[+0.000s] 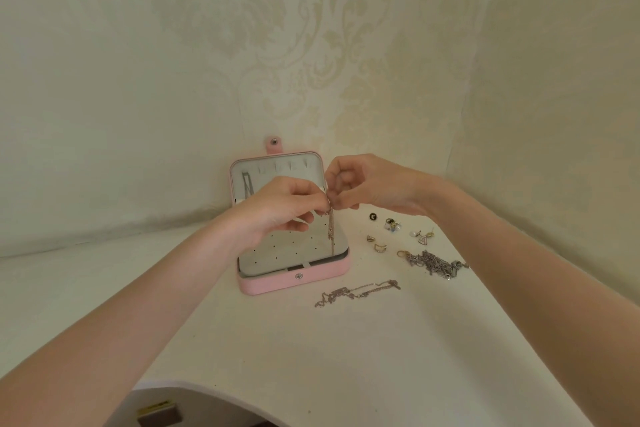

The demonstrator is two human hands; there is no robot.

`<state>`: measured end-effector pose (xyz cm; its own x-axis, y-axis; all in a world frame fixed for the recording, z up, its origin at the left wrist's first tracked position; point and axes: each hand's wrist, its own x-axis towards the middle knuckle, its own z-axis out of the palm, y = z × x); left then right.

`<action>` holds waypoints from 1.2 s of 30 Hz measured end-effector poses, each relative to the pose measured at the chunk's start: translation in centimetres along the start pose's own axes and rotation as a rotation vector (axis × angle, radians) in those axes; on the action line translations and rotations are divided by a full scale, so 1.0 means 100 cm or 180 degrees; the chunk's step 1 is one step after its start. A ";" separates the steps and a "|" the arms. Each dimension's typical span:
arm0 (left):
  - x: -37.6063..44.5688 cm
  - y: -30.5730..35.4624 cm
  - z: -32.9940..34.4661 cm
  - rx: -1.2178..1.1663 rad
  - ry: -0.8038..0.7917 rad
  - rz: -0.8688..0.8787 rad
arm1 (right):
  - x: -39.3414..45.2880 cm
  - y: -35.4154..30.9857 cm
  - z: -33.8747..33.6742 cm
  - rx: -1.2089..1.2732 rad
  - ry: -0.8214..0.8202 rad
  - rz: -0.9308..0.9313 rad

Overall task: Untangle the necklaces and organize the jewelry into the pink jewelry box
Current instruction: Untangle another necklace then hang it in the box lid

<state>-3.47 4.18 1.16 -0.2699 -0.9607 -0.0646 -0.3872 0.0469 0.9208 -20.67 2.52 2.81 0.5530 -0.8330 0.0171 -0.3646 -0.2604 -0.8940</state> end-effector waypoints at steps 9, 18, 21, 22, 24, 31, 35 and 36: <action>-0.001 -0.001 -0.001 0.0186 0.0357 0.0599 | -0.001 0.007 -0.008 0.0538 0.0004 0.0154; -0.001 0.005 0.005 0.0331 0.0261 0.0538 | -0.003 0.004 -0.007 0.0567 -0.0096 0.0215; -0.001 0.004 0.008 0.0458 0.0272 0.0471 | -0.003 -0.003 -0.006 0.0283 -0.0152 0.0324; -0.001 0.004 0.009 0.0600 0.0296 0.0517 | -0.003 -0.006 -0.005 0.0052 -0.0141 0.0365; -0.002 0.004 0.011 0.0977 0.0347 0.0691 | -0.001 -0.012 -0.003 -0.0551 -0.0133 0.0426; 0.001 0.001 0.006 0.0499 0.0359 0.0481 | -0.001 -0.028 0.000 -0.1267 -0.0008 0.0344; 0.001 -0.001 0.009 0.0264 0.0586 0.0411 | 0.002 -0.022 0.003 -0.1150 0.0302 0.0238; 0.001 0.000 0.010 0.0391 0.0665 0.0492 | 0.003 -0.020 0.004 -0.1158 0.0363 0.0233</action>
<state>-4.37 4.34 0.76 -0.1516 -0.9745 0.1654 -0.4631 0.2179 0.8591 -19.45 3.02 4.43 0.4363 -0.8994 0.0271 -0.6532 -0.3373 -0.6779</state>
